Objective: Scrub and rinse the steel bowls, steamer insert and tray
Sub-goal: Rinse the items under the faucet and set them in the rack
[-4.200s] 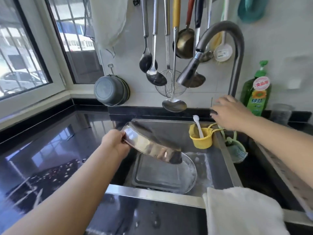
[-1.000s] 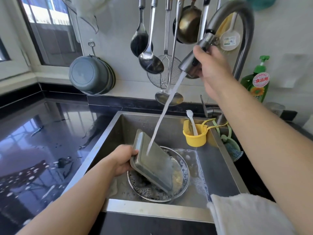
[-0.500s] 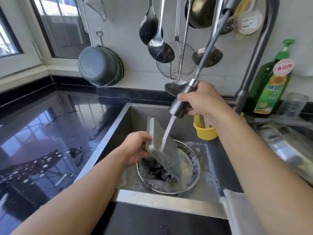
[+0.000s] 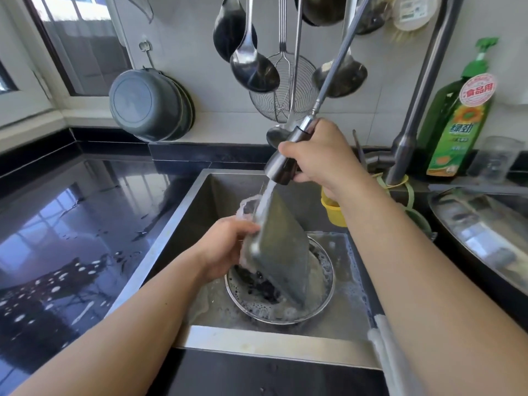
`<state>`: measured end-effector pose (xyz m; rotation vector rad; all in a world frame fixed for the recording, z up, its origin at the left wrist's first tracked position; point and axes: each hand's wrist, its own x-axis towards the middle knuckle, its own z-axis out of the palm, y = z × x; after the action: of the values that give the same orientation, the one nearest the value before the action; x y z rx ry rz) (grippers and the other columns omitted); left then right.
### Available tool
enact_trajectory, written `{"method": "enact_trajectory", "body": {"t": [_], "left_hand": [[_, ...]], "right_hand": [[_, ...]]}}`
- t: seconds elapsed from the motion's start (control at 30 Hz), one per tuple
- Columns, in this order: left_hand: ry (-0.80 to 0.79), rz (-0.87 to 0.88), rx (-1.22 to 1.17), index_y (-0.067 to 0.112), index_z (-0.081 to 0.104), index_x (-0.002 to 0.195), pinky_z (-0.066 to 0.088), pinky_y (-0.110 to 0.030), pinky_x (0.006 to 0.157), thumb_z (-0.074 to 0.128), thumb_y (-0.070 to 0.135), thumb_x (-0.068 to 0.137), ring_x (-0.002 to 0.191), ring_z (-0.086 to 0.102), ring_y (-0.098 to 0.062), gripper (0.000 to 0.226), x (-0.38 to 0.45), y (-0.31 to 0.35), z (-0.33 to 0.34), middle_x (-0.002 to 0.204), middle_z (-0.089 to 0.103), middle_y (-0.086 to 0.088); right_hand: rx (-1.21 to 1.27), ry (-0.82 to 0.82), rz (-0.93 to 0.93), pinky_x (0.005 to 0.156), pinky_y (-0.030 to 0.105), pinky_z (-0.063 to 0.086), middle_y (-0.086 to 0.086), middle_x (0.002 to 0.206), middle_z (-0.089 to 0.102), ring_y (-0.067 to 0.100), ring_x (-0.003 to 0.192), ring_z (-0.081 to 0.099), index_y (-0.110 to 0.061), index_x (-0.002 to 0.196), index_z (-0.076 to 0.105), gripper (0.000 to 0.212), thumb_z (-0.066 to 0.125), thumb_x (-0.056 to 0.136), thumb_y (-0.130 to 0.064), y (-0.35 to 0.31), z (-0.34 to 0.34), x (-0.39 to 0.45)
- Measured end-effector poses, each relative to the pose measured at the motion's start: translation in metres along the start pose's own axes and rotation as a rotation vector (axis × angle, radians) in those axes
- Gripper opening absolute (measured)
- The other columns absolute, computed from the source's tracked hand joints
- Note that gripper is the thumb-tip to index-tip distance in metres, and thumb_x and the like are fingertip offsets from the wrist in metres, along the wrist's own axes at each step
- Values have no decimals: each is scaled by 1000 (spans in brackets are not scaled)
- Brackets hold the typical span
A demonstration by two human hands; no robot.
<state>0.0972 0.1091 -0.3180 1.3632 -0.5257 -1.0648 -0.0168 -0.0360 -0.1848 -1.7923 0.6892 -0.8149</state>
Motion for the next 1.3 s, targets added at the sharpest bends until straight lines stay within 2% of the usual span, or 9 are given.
{"method": "enact_trajectory", "body": {"t": [0.1, 0.2, 0.33, 0.53, 0.7, 0.83, 1.0, 1.17, 1.3], "left_hand": [[-7, -3, 81, -16, 58, 121, 53, -37, 65, 66, 15, 77, 83, 62, -35, 54, 1, -2, -1, 107, 61, -30], [12, 18, 138, -7, 74, 106, 54, -32, 60, 56, 7, 93, 75, 67, -30, 26, 4, -4, -3, 97, 70, -22], [53, 46, 164, 2, 78, 101, 52, -30, 56, 52, 10, 102, 71, 67, -26, 27, 5, -5, -4, 90, 73, -16], [178, 75, 170, 12, 74, 84, 44, -28, 53, 49, 17, 108, 56, 60, -16, 35, 5, -4, -1, 71, 66, -6], [300, 103, 92, 10, 75, 93, 47, -35, 65, 48, 21, 109, 67, 62, -24, 33, 3, 1, -6, 80, 68, -13], [374, 86, 14, 9, 78, 95, 49, -49, 86, 49, 23, 107, 88, 64, -34, 35, -1, 4, -7, 94, 72, -20], [456, 63, -68, 7, 75, 109, 54, -55, 97, 51, 23, 106, 90, 69, -35, 28, -1, 8, -7, 101, 76, -21], [476, 37, -98, 5, 71, 116, 56, -53, 95, 52, 22, 105, 93, 70, -33, 27, -2, 8, -6, 104, 75, -17], [474, 32, -77, 2, 71, 114, 54, -56, 97, 52, 19, 105, 93, 67, -35, 28, 0, 6, -3, 103, 72, -19]], "right_hand": [[-100, 65, -32, 77, 48, 62, -3, 99, 64, 24, 94, 67, -25, 99, 56, 28, 75, 78, -26, 5, 0, 2], [-208, 117, -40, 80, 44, 59, -2, 100, 62, 23, 92, 63, -21, 109, 54, 35, 74, 82, -29, 12, -8, 6], [-298, 147, -56, 58, 21, 37, -11, 87, 50, 4, 73, 48, -19, 112, 50, 31, 70, 91, -28, 21, -23, 11], [-358, 135, -48, 76, 32, 42, 1, 107, 59, 23, 93, 57, -19, 113, 51, 34, 72, 88, -29, 24, -33, 14], [-450, 86, -33, 85, 39, 51, 4, 113, 59, 26, 101, 58, -16, 120, 51, 42, 74, 87, -26, 21, -47, 14], [-440, 2, 34, 80, 41, 59, 6, 110, 60, 27, 96, 63, -17, 119, 51, 41, 75, 86, -20, 15, -61, 11], [-329, -157, 108, 71, 45, 64, 12, 101, 69, 25, 84, 74, -10, 111, 58, 31, 76, 86, -11, 4, -68, 4], [-111, -282, 77, 72, 50, 63, 10, 102, 73, 22, 97, 72, -16, 97, 64, 19, 74, 87, -5, -2, -52, -3], [28, -260, 42, 71, 49, 63, 11, 109, 72, 24, 99, 72, -10, 114, 63, 30, 75, 87, -6, -3, -31, -2]]}}
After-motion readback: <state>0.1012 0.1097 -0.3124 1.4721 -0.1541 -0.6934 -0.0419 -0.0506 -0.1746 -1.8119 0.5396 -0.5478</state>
